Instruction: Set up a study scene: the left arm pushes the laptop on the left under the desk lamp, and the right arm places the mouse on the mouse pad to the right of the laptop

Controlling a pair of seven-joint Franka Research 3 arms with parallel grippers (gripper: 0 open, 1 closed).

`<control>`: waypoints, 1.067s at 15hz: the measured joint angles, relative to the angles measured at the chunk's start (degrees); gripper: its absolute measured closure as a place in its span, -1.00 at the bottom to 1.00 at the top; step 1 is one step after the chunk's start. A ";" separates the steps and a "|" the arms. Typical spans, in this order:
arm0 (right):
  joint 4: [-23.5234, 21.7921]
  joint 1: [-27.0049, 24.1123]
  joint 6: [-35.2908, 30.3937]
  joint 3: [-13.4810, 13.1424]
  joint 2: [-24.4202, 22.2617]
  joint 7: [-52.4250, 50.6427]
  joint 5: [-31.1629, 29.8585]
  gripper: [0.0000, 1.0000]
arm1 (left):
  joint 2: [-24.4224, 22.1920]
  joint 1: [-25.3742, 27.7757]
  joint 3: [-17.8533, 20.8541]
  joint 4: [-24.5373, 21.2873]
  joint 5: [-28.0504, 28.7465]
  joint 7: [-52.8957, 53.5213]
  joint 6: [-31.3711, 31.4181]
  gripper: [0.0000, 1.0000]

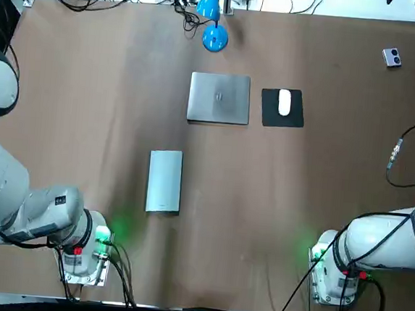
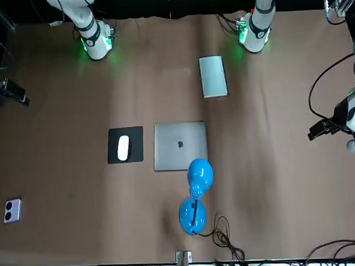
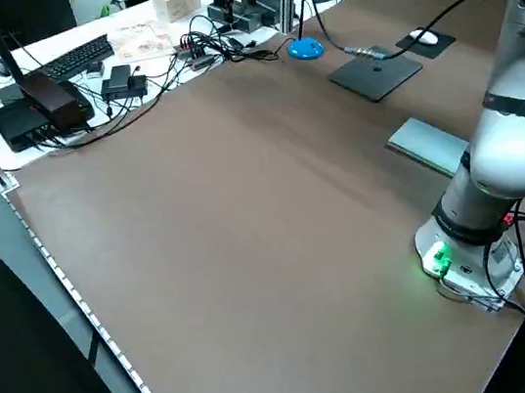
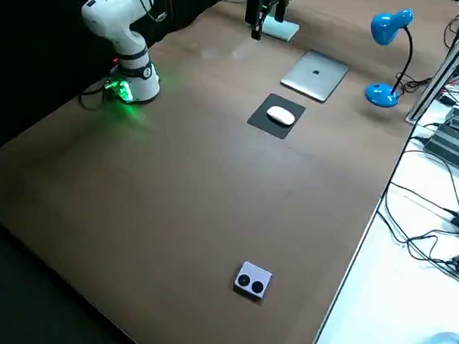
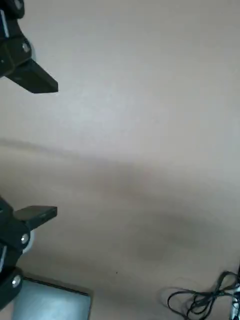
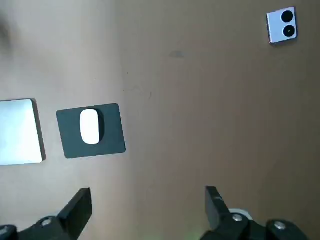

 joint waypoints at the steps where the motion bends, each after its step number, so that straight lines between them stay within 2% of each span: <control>1: 0.00 0.00 -0.01 0.00 0.00 0.00 -0.02 -1.00 | -0.60 -0.02 -0.02 0.03 0.00 0.69 -0.01 -0.99; 7: 0.00 0.00 -0.07 0.00 0.00 -0.02 -0.04 -1.00 | -6.50 -0.25 0.54 0.49 0.00 5.29 -0.64 -1.00; 9: 0.00 0.00 -0.07 0.00 0.00 -0.02 -0.06 -1.00 | -8.53 -4.56 4.37 0.98 -0.02 5.82 -2.79 -1.00; 11: 0.00 0.00 -0.07 0.00 0.00 -0.02 -0.07 -1.00 | -9.77 -9.47 8.01 3.68 -0.03 5.83 -6.89 -0.99; 14: 0.00 0.00 -0.09 0.00 0.00 -0.03 -0.08 -1.00 | -10.39 -11.84 8.76 8.06 -0.03 4.53 -10.18 -0.99; 16: -0.01 0.00 -0.10 0.00 0.00 -0.03 -0.09 -1.00 | -10.67 -13.18 9.08 8.64 -0.03 3.48 -11.27 -0.99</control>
